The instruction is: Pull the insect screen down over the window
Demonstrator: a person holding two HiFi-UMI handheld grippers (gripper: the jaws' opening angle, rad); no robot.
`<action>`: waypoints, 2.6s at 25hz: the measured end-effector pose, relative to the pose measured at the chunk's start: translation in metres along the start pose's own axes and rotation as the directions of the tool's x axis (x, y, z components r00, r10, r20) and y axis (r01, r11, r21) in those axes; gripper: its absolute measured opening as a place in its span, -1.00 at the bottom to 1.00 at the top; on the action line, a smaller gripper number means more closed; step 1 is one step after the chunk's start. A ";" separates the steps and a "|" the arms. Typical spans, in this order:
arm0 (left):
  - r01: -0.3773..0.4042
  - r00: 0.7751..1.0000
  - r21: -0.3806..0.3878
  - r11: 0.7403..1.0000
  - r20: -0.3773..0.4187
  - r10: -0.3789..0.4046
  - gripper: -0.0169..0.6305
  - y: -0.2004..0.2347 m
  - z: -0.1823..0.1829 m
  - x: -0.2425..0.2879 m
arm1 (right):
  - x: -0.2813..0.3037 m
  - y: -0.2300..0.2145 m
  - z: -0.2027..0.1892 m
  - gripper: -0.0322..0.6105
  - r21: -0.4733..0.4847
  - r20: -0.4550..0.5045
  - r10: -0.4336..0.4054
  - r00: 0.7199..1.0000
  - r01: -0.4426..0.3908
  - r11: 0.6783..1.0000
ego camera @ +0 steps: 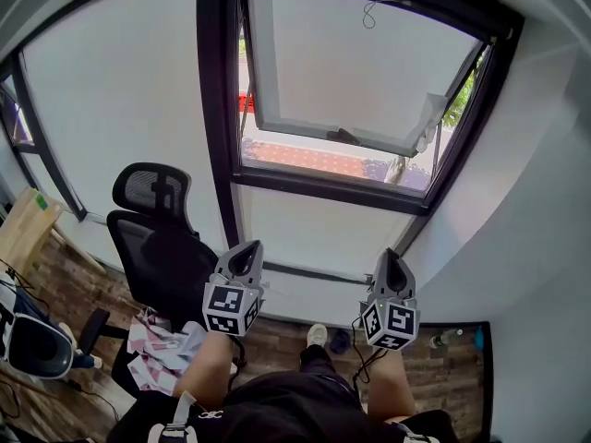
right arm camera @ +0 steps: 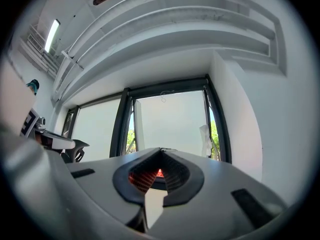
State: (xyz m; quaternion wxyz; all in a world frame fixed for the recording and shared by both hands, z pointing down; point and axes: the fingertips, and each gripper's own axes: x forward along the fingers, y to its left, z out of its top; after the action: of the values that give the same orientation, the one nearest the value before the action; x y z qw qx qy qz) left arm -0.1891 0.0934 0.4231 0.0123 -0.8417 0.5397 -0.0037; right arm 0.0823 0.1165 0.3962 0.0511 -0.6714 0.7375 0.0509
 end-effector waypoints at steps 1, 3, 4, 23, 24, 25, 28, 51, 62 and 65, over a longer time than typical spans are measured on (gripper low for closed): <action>-0.001 1.000 0.000 1.000 -0.004 0.001 -0.91 0.003 -0.002 0.004 | 0.005 0.000 -0.002 -0.88 -0.002 0.000 0.001 1.000 -0.001 1.000; -0.006 1.000 0.003 1.000 -0.009 0.006 -0.91 0.009 -0.004 0.014 | 0.017 0.000 -0.007 -0.88 0.003 -0.002 0.005 1.000 -0.005 1.000; -0.008 1.000 0.006 1.000 -0.011 0.008 -0.91 0.012 -0.004 0.019 | 0.024 0.000 -0.009 -0.88 0.006 -0.001 0.006 1.000 -0.006 1.000; -0.014 0.998 0.014 1.000 -0.060 0.014 -0.91 0.041 -0.014 0.193 | 0.190 -0.063 -0.038 -0.88 0.052 -0.007 0.011 1.000 -0.011 0.999; -0.010 0.998 0.017 1.000 -0.061 0.011 -0.91 0.040 -0.013 0.206 | 0.199 -0.068 -0.039 -0.88 0.053 -0.008 0.011 1.000 -0.010 0.999; -0.008 0.998 0.019 1.000 -0.060 0.009 -0.91 0.039 -0.012 0.219 | 0.209 -0.073 -0.041 -0.88 0.051 -0.012 0.012 1.000 -0.012 0.999; -0.010 0.999 0.027 1.000 -0.051 0.012 -0.91 0.039 -0.006 0.257 | 0.241 -0.087 -0.049 -0.88 0.034 -0.022 0.025 0.999 -0.024 0.999; -0.037 0.999 0.050 0.998 -0.033 0.039 -0.91 0.059 0.018 0.422 | 0.388 -0.153 -0.044 -0.88 -0.005 0.001 0.100 0.995 -0.100 0.995; -0.082 0.995 0.449 0.890 0.088 0.048 -0.91 0.139 0.101 0.425 | 0.410 -0.184 0.004 -0.89 -0.341 0.058 0.028 0.998 -0.007 0.940; -0.124 0.990 0.562 0.818 0.129 0.062 -0.91 0.157 0.138 0.421 | 0.411 -0.190 0.028 -0.89 -0.466 0.070 0.028 0.997 0.008 0.885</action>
State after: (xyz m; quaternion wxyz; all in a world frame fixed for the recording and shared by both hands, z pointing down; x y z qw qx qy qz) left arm -0.1533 -0.3524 0.2785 0.2908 -0.7714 0.5532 -0.1198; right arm 0.2329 -0.3024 0.3086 -0.0841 -0.6578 0.7049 0.2515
